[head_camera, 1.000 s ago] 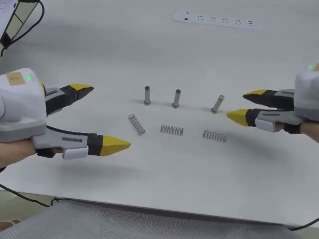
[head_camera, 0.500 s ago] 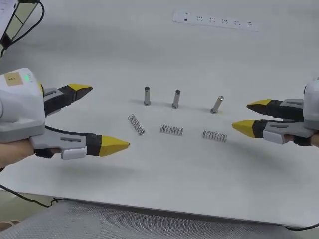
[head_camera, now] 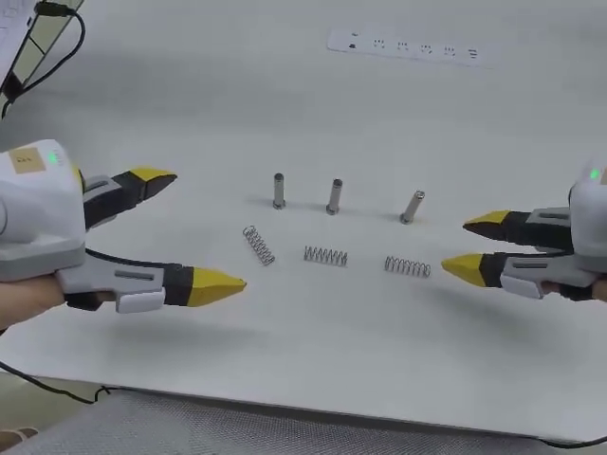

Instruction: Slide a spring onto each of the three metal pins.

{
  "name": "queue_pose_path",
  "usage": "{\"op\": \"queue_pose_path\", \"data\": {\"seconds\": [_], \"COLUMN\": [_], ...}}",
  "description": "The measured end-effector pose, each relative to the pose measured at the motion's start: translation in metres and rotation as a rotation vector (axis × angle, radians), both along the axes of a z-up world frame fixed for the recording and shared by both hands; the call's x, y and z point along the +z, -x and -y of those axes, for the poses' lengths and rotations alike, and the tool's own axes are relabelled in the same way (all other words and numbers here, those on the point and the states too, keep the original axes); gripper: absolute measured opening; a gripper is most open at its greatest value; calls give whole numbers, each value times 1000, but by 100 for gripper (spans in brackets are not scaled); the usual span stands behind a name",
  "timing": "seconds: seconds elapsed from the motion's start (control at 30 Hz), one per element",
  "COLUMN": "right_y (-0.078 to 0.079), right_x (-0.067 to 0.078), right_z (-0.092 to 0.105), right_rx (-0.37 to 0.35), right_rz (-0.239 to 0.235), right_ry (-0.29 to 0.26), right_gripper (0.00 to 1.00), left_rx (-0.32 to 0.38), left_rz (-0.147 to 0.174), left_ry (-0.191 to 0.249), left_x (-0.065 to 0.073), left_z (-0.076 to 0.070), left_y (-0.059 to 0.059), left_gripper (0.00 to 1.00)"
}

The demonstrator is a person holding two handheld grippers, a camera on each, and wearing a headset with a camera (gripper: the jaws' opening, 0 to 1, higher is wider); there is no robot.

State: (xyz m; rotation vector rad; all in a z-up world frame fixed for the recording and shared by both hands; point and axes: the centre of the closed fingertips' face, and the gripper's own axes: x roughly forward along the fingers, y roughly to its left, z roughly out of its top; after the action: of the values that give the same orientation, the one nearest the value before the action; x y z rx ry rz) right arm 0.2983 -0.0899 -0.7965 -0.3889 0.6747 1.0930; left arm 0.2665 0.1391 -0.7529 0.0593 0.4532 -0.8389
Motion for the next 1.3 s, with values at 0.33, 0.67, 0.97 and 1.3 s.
{"op": "queue_pose_path", "data": {"seconds": [0.33, 0.67, 0.97, 1.3], "right_y": [8, 12, 11, 9], "right_x": [-9, -21, -27, -38], "right_z": [-13, -21, -29, -31], "right_rx": [80, 136, 189, 227], "right_rz": [-1, -12, -5, -19], "right_ry": [46, 83, 132, 179], "right_gripper": [30, 25, 22, 18], "left_rx": [-4, 1, 0, 1], "left_rz": [-2, -2, -5, -9], "left_ry": [-2, -6, -8, -8], "left_x": [0, -1, -3, -4], "left_z": [1, -2, -2, -2], "left_y": [1, 3, 5, 6], "left_gripper": [93, 92, 92, 92]}}
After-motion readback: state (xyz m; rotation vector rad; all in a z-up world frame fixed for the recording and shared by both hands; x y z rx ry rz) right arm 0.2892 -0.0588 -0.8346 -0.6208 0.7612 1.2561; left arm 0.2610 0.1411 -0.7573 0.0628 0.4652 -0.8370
